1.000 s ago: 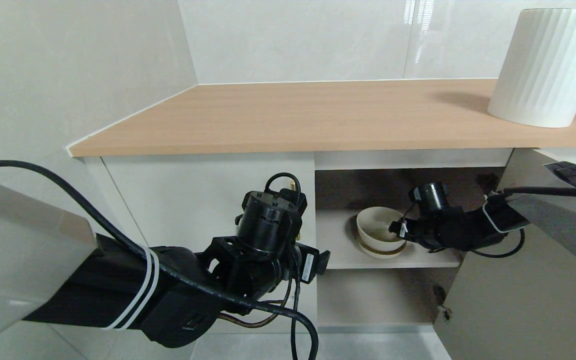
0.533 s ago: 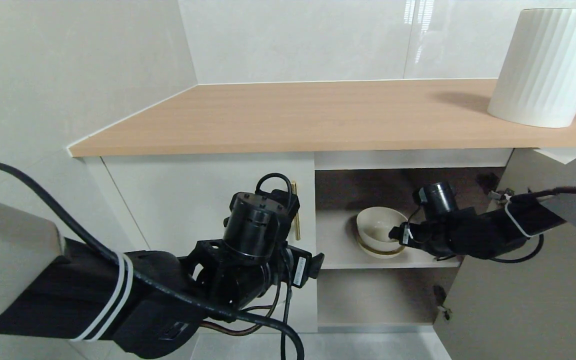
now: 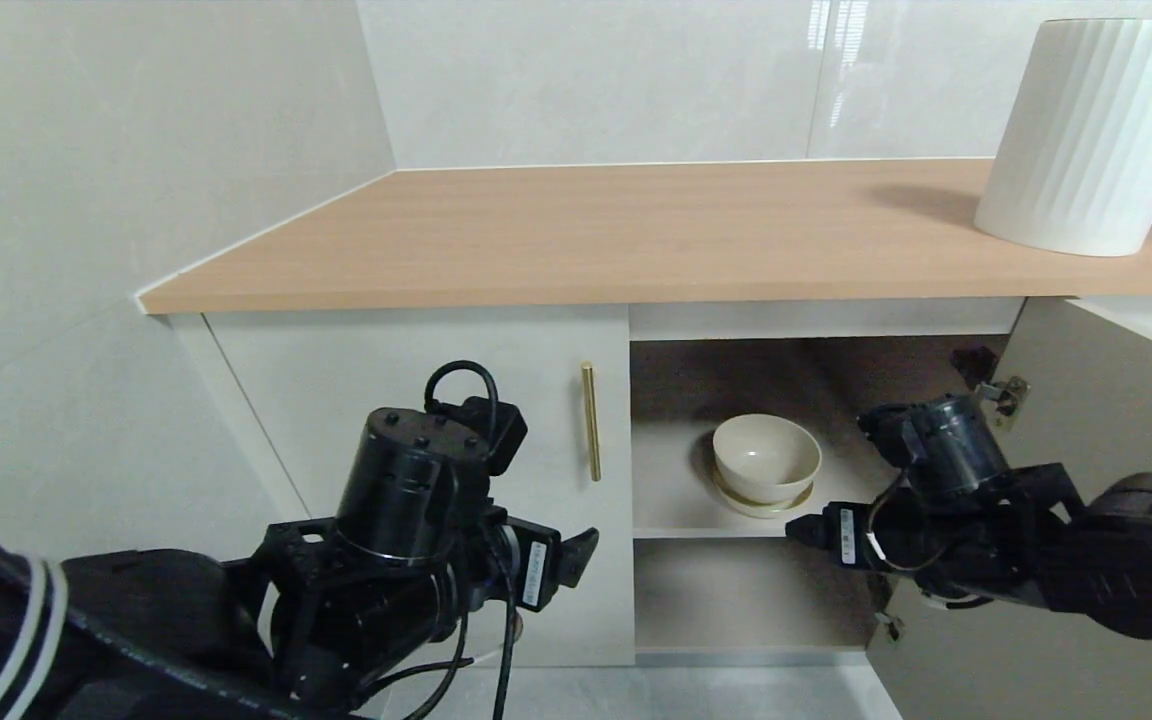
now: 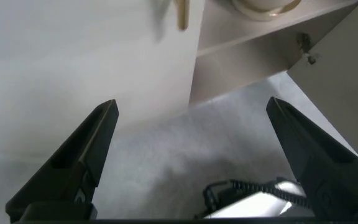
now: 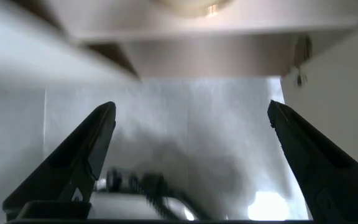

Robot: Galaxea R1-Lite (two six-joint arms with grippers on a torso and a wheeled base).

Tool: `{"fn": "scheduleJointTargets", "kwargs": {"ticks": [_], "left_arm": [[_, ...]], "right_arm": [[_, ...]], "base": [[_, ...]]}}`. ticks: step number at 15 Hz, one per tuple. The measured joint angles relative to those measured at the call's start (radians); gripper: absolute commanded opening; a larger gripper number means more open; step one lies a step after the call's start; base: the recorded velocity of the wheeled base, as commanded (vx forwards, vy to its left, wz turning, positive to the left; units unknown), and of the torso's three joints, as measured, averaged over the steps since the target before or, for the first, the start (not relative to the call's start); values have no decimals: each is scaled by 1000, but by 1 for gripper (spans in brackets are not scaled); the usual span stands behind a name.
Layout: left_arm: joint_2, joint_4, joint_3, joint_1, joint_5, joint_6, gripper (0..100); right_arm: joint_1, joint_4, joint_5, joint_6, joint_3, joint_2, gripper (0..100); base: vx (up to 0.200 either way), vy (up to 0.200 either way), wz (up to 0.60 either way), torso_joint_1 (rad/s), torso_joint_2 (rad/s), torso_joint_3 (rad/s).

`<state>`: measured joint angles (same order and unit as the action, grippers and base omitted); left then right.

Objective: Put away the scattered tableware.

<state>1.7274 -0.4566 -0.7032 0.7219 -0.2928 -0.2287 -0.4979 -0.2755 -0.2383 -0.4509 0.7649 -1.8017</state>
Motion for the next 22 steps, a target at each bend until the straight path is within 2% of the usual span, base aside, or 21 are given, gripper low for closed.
{"fn": "scheduleJointTargets", "kwargs": {"ticks": [2, 6, 22], "left_arm": [[-33, 0, 35, -16, 0, -2, 100], [-34, -28, 52, -26, -2, -2, 100], [-32, -36, 60, -25, -4, -2, 100]], "right_arm": [[-11, -3, 5, -5, -64, 57, 100], [-18, -4, 49, -7, -144, 91, 100], [-40, -1, 50, -7, -155, 95, 100]], "base": [[0, 0, 0, 0, 0, 0], [-200, 0, 0, 5, 4, 0], [-200, 0, 0, 0, 1, 2]]}}
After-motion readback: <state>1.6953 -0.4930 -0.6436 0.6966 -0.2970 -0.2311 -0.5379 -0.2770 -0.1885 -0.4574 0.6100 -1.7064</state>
